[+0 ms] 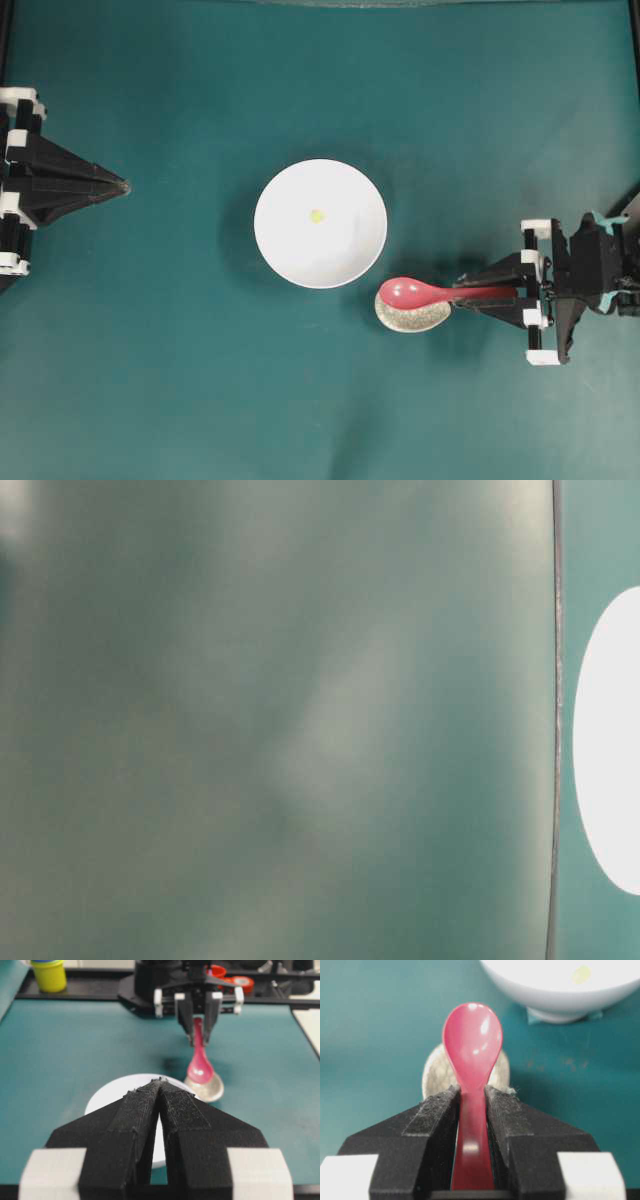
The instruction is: Scoop the yellow hexagonal prism block from the bowl with a spoon using the right arm.
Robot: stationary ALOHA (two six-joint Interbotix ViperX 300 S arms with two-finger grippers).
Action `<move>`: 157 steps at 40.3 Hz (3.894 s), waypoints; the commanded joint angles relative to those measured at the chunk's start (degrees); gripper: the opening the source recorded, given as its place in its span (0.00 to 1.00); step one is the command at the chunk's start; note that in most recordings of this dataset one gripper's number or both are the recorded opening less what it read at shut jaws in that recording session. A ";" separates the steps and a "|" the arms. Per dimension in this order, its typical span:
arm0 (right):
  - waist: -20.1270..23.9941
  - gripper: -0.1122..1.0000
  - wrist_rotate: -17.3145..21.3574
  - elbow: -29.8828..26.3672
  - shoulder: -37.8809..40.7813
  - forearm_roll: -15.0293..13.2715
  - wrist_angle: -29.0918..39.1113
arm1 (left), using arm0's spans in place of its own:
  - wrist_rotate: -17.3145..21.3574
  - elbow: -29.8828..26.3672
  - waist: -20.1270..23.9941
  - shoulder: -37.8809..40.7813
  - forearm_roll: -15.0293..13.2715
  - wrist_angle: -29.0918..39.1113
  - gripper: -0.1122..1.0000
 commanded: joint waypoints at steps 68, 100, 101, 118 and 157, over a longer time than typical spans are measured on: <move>-38.94 0.31 -18.19 -37.18 -6.68 -6.15 77.08 | -0.09 -1.41 0.00 0.35 0.18 -0.62 0.13; -39.90 0.31 -10.02 -40.17 -3.25 -8.35 81.30 | -0.09 -1.41 0.09 0.35 0.09 -0.44 0.13; -39.99 0.31 -9.58 -40.17 -3.25 -8.35 81.30 | -0.09 -1.32 0.09 0.35 0.09 -0.44 0.13; -39.90 0.31 -2.29 -42.98 -1.14 -10.20 83.23 | -0.09 -1.32 0.00 0.35 0.09 -0.35 0.13; -35.24 0.31 14.85 -49.22 2.37 -33.22 95.45 | -0.18 -1.32 0.09 0.44 0.18 -0.26 0.13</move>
